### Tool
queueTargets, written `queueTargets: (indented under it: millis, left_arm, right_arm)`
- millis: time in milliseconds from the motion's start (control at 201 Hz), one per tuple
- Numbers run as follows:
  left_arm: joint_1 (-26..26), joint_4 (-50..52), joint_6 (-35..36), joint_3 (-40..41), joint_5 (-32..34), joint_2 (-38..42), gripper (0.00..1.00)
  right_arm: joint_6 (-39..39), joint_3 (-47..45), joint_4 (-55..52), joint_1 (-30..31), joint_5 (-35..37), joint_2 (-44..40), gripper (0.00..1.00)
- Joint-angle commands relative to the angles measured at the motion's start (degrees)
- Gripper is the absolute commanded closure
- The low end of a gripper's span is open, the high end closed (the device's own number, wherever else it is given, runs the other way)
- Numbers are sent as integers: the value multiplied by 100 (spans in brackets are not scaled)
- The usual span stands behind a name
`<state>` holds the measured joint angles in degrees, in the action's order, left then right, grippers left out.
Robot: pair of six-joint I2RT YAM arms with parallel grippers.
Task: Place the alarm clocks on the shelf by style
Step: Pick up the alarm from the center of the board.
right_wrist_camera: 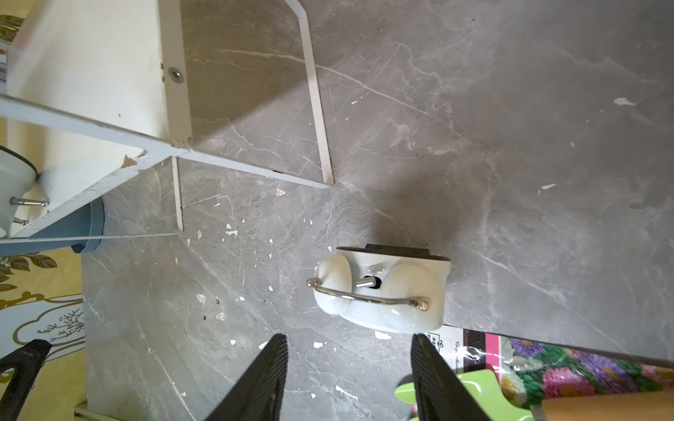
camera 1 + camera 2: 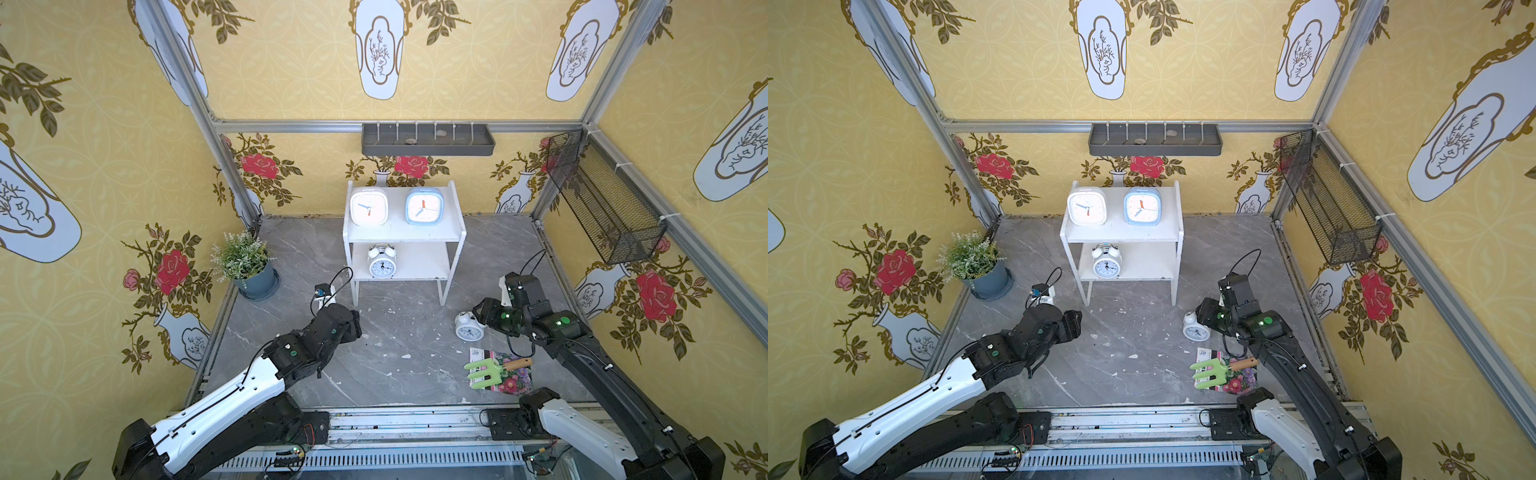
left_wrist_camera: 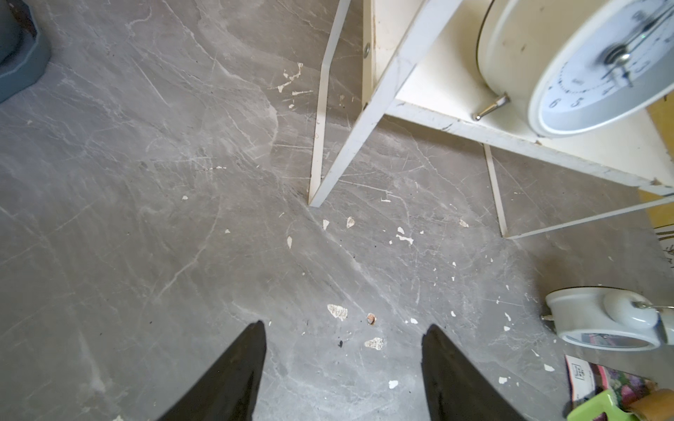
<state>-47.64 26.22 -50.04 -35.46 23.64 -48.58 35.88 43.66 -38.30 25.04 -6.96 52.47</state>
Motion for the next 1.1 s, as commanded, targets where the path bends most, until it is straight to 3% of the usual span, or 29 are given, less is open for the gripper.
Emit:
queueTargets:
  millis: [0, 189, 493, 622, 1091]
  left_arm:
    - [15, -95, -84, 85, -59, 87, 27]
    - [113, -47, -171, 120, -161, 268, 26]
    - [316, -64, -199, 154, -360, 322, 25]
    - [334, -91, -190, 213, -389, 357, 25]
    - [400, -187, -174, 312, -479, 377, 24]
  right_arm:
    - [-273, 55, 381, -8, -47, 164, 34]
    - [-511, 101, 427, 45, 281, 308, 30]
    - [-679, -114, 900, 54, 92, 457, 27]
    - [-726, -209, 1052, 133, -79, 501, 29]
    - [-306, -255, 707, 694, 454, 492, 40]
